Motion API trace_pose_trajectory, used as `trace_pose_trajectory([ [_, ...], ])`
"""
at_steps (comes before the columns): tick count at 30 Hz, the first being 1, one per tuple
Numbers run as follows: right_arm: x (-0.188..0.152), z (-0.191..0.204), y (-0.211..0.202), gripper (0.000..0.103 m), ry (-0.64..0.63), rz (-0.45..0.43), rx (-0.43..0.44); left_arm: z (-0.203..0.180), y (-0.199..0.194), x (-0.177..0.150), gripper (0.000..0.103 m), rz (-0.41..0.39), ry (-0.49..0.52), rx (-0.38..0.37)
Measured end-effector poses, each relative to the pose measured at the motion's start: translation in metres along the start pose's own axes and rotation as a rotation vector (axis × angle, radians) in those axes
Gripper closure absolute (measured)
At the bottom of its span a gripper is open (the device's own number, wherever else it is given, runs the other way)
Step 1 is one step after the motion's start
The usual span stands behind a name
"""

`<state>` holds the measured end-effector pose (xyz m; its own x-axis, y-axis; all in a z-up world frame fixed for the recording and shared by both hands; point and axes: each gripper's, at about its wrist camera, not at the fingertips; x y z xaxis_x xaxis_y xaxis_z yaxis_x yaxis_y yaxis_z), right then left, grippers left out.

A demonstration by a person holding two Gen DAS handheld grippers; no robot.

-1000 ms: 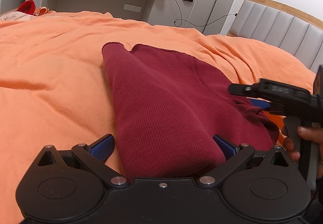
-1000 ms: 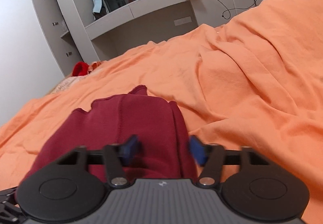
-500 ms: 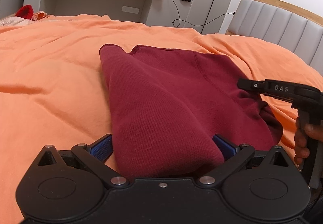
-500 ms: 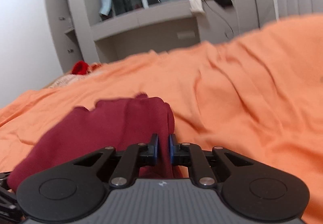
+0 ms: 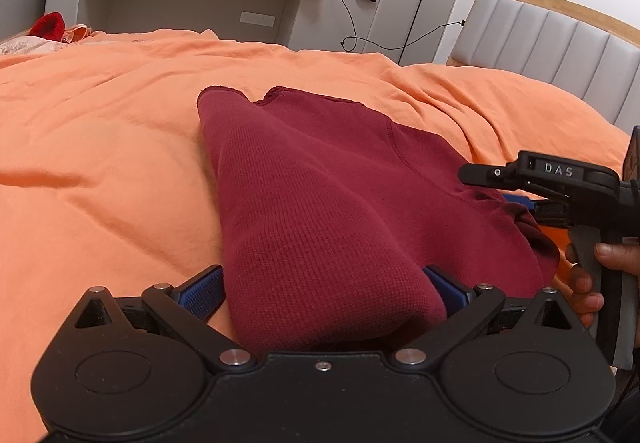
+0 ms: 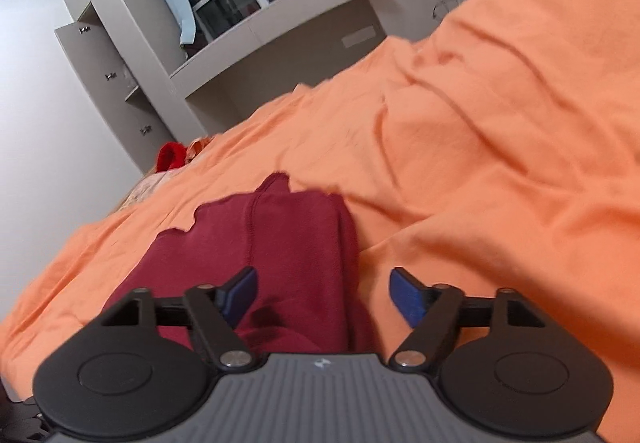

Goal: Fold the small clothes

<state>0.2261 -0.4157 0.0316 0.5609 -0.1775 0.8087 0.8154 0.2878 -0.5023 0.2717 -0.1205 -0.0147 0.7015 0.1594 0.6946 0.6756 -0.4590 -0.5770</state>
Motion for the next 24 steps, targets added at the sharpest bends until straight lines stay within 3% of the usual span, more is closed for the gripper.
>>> trace_pose_trajectory([
  [2,-0.003,0.003,0.007,0.025,-0.019,0.031,0.002,0.0,0.0,0.0,0.001,0.0,0.0,0.0],
  [6,-0.007,0.015,0.011,0.045,-0.078,0.046,-0.004,0.001,0.0,0.001,0.001,0.002,-0.007,-0.007],
  [8,-0.009,0.019,0.009,0.049,-0.089,0.043,-0.004,0.0,-0.002,0.007,0.001,0.019,-0.013,-0.018],
  [13,-0.01,0.018,0.009,0.05,-0.086,0.042,0.01,0.015,-0.013,0.029,0.001,0.059,-0.089,-0.096],
  [17,-0.011,0.016,0.009,0.049,-0.078,0.039,0.017,0.033,-0.023,0.047,0.001,0.025,-0.185,-0.131],
  [21,-0.011,0.017,0.01,0.048,-0.084,0.04,0.011,0.046,-0.012,0.05,0.0,0.04,-0.266,-0.053],
  [24,-0.012,0.017,0.01,0.048,-0.079,0.039,0.01,0.046,-0.005,0.046,0.0,0.051,-0.274,-0.045],
])
Point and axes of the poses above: each gripper's, at about its wrist camera, not at the fingertips, and y roughly the way its jaws point, z to its left, x to its top, and after that the axes turned 14 degrees about -y, right-handed
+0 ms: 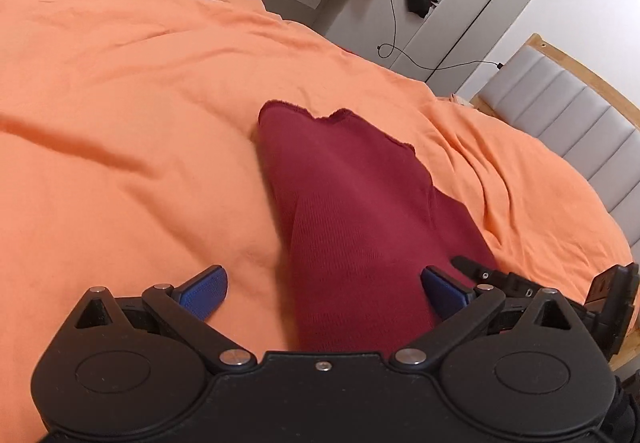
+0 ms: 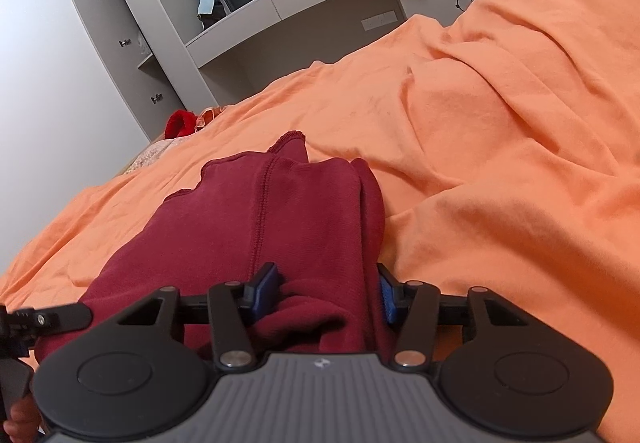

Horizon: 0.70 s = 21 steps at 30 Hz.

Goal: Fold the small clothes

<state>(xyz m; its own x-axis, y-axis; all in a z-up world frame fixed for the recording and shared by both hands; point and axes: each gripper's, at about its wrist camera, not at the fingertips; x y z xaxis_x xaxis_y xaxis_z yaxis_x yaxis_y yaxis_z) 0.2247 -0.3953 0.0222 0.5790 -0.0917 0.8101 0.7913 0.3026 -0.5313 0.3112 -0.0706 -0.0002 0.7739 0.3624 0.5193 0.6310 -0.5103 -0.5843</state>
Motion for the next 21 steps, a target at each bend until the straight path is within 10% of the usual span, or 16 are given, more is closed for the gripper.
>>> trace_pose_trajectory([
  [21,-0.0014,-0.0013,0.002,0.044,0.013,-0.007,-0.002,-0.0036,0.0063,-0.0097,0.0,-0.024,0.077,0.036],
])
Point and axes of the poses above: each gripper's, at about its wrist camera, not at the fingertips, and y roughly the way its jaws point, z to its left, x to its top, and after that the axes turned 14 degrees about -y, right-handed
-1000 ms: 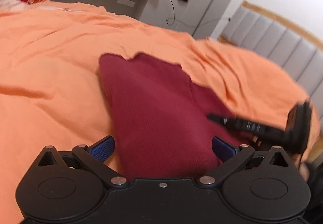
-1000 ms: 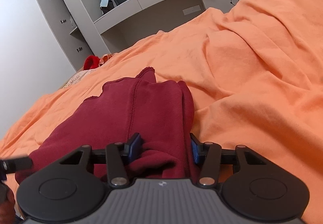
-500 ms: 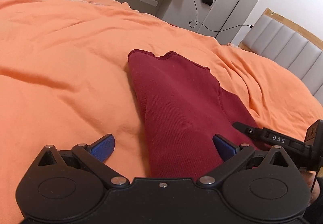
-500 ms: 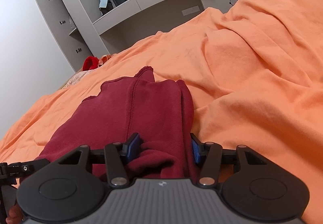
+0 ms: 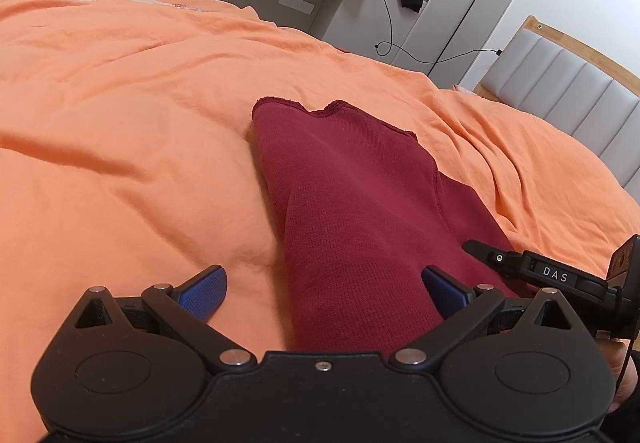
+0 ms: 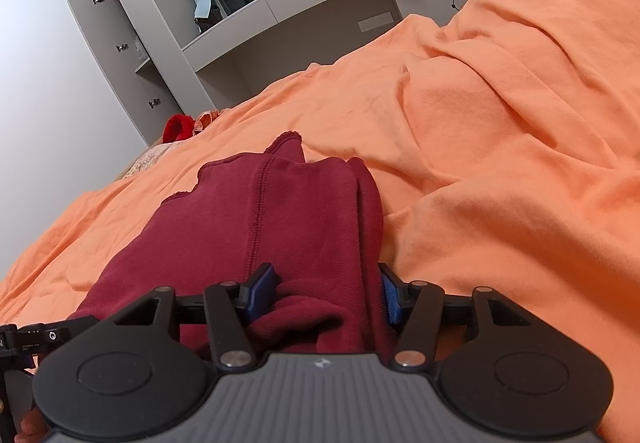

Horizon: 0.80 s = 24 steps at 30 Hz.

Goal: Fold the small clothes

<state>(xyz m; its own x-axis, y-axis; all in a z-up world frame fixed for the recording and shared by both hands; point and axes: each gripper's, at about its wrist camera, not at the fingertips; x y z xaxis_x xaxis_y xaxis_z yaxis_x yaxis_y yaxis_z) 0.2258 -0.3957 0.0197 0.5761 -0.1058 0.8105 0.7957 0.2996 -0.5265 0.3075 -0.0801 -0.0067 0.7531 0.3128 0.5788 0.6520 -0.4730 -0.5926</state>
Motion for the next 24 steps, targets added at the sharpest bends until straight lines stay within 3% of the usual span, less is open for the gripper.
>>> trace_pose_trajectory([
  [14,-0.001,0.0,0.0,0.042,-0.001,-0.001,-0.001,-0.002,0.0,-0.001,0.0,-0.004,-0.001,-0.001],
  [24,0.0,0.0,0.0,0.041,0.0,-0.002,0.0,0.007,-0.009,0.018,0.001,-0.015,-0.082,-0.051],
])
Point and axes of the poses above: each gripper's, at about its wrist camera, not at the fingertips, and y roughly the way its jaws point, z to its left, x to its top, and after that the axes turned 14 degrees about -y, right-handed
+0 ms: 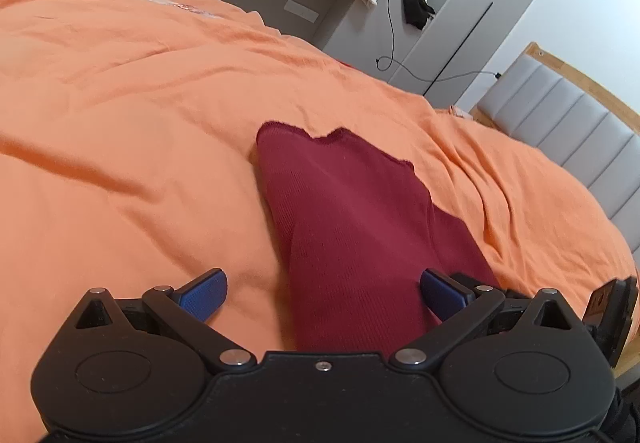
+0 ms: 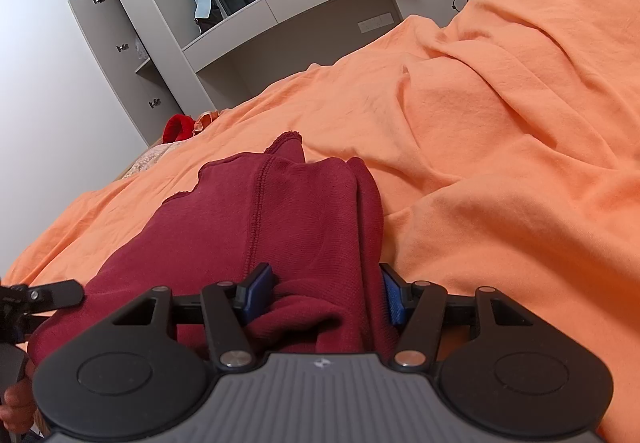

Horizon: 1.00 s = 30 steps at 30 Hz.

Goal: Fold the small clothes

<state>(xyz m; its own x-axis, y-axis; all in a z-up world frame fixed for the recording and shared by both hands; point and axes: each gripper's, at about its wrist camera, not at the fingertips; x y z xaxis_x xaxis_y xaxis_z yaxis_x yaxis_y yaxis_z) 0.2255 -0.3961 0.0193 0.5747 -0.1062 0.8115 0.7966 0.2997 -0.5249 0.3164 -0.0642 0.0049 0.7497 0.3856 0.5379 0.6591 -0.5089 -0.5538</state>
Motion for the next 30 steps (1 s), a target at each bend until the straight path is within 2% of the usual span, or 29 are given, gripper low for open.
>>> trace_pose_trajectory([
  [3,0.0,0.0,0.0,0.041,0.0,-0.001,0.0,0.003,0.008,0.01,0.001,0.032,-0.024,0.002],
  [8,0.0,-0.002,0.001,0.039,0.008,-0.005,0.005,0.01,0.031,0.026,0.001,0.136,-0.013,0.005],
  [12,-0.001,-0.001,0.003,0.038,0.001,-0.004,0.001,0.008,0.033,0.021,0.001,0.137,0.052,-0.008],
  [17,0.0,0.003,0.003,0.038,-0.011,-0.005,-0.007,0.01,0.033,0.022,0.001,0.138,0.039,-0.018],
  [21,0.003,0.006,0.002,0.047,-0.007,0.002,-0.004,0.004,0.035,0.021,0.008,0.147,0.042,-0.031],
  [23,0.004,0.008,0.001,0.052,0.001,0.007,-0.004,-0.001,0.037,0.019,0.012,0.15,0.047,-0.021],
  [24,0.006,0.01,0.0,0.057,-0.001,0.008,-0.005,-0.003,0.038,0.019,0.017,0.151,0.046,-0.016],
  [27,0.011,0.015,-0.003,0.072,-0.011,-0.007,-0.01,-0.012,0.042,0.018,0.044,0.167,0.039,-0.037],
  [30,0.018,0.024,-0.007,0.076,-0.038,-0.037,-0.018,-0.02,0.039,0.017,0.065,0.123,0.068,-0.016],
])
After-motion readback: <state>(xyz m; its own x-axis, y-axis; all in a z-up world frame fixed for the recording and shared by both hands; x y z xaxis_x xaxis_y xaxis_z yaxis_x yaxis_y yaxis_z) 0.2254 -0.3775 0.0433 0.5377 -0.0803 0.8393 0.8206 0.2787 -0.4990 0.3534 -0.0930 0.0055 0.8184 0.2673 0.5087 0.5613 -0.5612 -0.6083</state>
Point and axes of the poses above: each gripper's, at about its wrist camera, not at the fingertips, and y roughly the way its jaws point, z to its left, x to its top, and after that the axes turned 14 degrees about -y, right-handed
